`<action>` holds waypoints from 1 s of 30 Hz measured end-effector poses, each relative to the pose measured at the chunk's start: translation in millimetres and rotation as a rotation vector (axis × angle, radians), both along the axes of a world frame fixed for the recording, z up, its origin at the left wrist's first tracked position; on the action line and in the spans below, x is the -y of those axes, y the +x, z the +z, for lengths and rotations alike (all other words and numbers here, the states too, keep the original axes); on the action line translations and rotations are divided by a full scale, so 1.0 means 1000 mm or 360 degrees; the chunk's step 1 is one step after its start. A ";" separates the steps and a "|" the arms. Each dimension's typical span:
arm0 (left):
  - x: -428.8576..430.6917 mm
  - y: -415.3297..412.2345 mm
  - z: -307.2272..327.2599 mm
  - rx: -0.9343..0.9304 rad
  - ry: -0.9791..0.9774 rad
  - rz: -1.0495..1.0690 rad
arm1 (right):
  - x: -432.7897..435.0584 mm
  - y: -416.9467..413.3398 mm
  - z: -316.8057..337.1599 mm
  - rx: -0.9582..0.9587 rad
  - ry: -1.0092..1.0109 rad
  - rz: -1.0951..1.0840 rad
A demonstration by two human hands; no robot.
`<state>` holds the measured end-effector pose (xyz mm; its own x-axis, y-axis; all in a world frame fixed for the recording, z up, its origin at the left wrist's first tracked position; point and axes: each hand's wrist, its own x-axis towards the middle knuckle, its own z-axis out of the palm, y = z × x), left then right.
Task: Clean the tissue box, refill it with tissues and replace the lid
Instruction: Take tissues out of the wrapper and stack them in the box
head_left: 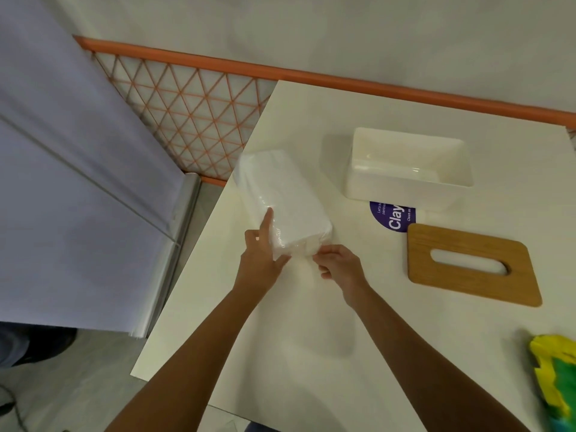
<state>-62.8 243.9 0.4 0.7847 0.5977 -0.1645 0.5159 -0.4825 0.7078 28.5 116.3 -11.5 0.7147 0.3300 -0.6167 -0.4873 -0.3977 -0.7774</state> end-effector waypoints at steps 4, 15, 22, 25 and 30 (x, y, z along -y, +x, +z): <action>0.000 0.003 0.003 0.0021 0.0035 -0.0015 | 0.001 0.005 0.002 0.0066 -0.0021 0.0044; -0.034 0.017 0.028 0.0168 -0.0008 0.0015 | -0.013 0.015 0.020 0.0494 0.0210 0.0032; -0.048 0.029 0.044 0.0229 -0.0214 0.0150 | -0.025 0.027 0.044 0.0747 0.0180 0.0156; -0.045 0.030 0.049 0.0133 -0.0287 0.0102 | -0.026 0.032 0.051 0.0770 0.0120 0.0226; -0.028 0.031 0.050 0.0024 -0.0065 0.0100 | -0.022 0.033 0.059 0.0757 0.0044 0.0359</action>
<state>-31.8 272.2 50.5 0.7486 0.6387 -0.1780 0.5332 -0.4203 0.7342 61.2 138.2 47.8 0.8230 0.5193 -0.2300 0.0175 -0.4280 -0.9036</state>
